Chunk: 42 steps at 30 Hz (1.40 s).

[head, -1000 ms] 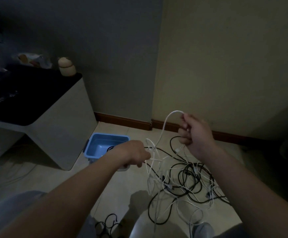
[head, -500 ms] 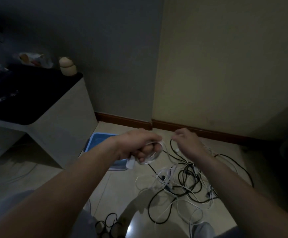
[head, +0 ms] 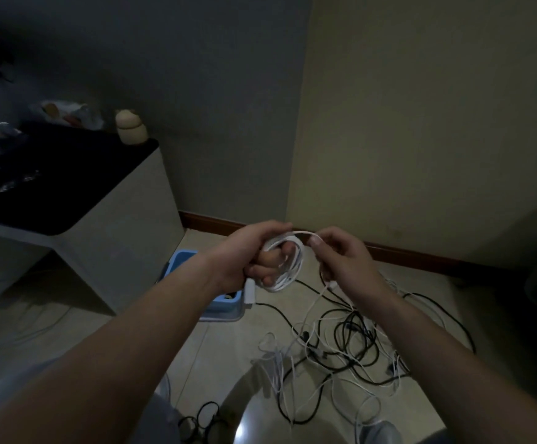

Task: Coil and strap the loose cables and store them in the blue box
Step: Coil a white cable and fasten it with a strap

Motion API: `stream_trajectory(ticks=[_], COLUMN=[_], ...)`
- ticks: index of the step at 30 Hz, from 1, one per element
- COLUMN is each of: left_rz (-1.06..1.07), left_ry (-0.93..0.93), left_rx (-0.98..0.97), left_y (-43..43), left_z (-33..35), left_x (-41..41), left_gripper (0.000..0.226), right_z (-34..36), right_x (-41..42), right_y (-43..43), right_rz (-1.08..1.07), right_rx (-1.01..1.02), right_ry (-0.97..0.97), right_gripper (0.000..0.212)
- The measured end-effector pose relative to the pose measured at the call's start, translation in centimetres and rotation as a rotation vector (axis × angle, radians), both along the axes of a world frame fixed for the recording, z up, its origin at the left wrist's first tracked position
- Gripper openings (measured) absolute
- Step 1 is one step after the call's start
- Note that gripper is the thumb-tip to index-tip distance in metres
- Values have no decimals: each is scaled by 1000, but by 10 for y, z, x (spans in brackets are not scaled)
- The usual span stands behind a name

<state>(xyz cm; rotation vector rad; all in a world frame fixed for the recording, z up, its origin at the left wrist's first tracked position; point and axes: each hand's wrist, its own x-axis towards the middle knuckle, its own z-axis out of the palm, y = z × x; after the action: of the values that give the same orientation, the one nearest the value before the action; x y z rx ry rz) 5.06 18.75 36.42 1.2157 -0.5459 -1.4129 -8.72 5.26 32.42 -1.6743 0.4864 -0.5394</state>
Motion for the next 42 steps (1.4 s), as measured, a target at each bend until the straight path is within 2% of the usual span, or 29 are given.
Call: stream_trajectory(ticks=[3, 6, 8, 11, 13, 17, 23, 28, 32, 36, 39, 42], left_rz=[103, 273, 364, 414, 450, 586, 699, 725, 550, 378, 276, 157], left_ry=[239, 437, 507, 591, 600, 478, 285, 61, -372, -702, -803, -746], left_rx=[-117, -240, -292, -339, -356, -315, -200, -134, -41, 48, 115, 93], left_y=[-1, 0, 3, 5, 5, 2, -2, -11, -14, -19, -17, -12], left_z=[4, 4, 4, 4, 5, 3, -6, -15, -25, -36, -43, -40], left_x=[-1, 7, 15, 21, 23, 26, 29, 26, 13, -5, -8, -10], left_gripper=[30, 31, 33, 34, 33, 28, 25, 22, 25, 29, 31, 41], right_z=[-4, -7, -5, 0, 2, 5, 3, 6, 8, 13, 17, 17], right_x=[0, -1, -3, -6, -7, -10, -7, -7, -5, -1, -3, -4], right_y=[0, 6, 8, 11, 14, 22, 27, 23, 25, 25, 21, 16], right_rz=[29, 133, 163, 165, 197, 307, 273, 384, 406, 331, 320, 297], right_rx=[31, 162, 202, 115, 103, 131, -32, -49, -193, -236, -207, -231], right_ry=[28, 87, 138, 208, 250, 302, 316, 353, 378, 286, 194, 153], right_gripper=[29, 35, 35, 30, 37, 51, 26, 44, 45, 28, 23, 28])
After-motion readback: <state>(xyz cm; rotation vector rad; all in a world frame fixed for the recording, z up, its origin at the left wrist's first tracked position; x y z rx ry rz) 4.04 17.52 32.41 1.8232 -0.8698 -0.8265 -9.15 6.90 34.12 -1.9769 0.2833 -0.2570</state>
